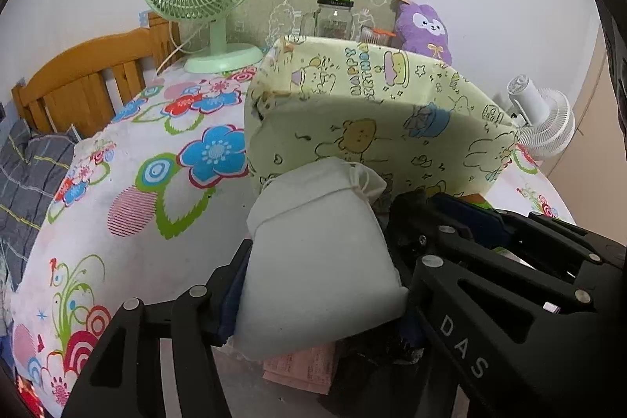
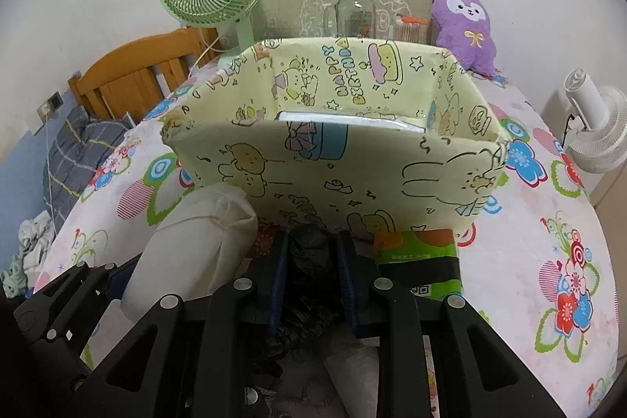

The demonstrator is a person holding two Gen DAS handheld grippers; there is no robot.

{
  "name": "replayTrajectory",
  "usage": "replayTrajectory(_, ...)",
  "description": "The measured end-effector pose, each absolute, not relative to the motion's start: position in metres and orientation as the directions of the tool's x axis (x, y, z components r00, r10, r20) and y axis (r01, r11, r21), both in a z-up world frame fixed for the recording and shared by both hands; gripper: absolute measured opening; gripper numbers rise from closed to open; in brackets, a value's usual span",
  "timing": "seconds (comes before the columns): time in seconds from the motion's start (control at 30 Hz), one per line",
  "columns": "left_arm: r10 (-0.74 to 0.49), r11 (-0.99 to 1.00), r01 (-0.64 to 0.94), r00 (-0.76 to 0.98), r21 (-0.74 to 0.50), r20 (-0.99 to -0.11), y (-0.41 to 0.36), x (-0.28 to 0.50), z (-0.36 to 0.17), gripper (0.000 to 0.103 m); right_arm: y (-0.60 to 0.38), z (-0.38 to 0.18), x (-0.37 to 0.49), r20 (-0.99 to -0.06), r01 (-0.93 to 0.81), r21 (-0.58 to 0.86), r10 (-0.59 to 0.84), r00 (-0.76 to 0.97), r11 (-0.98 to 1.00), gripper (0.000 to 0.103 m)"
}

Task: Organize soft objects
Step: 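Lift the white cloth with the left tool while the right tool lifts the black bag, then lower the white cloth into the box with the left tool while the right tool lowers the black bag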

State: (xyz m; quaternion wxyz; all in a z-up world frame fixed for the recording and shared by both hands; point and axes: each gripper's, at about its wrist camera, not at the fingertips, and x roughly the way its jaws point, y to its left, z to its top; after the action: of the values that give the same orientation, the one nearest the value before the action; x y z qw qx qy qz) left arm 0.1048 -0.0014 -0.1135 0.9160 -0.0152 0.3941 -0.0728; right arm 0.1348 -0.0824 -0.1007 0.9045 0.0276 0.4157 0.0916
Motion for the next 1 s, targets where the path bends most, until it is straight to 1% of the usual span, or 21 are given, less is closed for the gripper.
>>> replayTrajectory(0.6, -0.139, 0.989, 0.139, 0.748, -0.051, -0.649, -0.017, 0.084, -0.068, 0.064, -0.102, -0.053, 0.109, -0.667, -0.135, 0.146, 0.198, 0.718, 0.98, 0.027)
replayTrajectory(1.0, -0.163, 0.984, 0.174, 0.787, -0.04, -0.596, -0.03, 0.071, -0.035, 0.064, -0.118, -0.015, 0.093, -0.613, -0.108, 0.14, 0.171, 0.771, 0.984, 0.027)
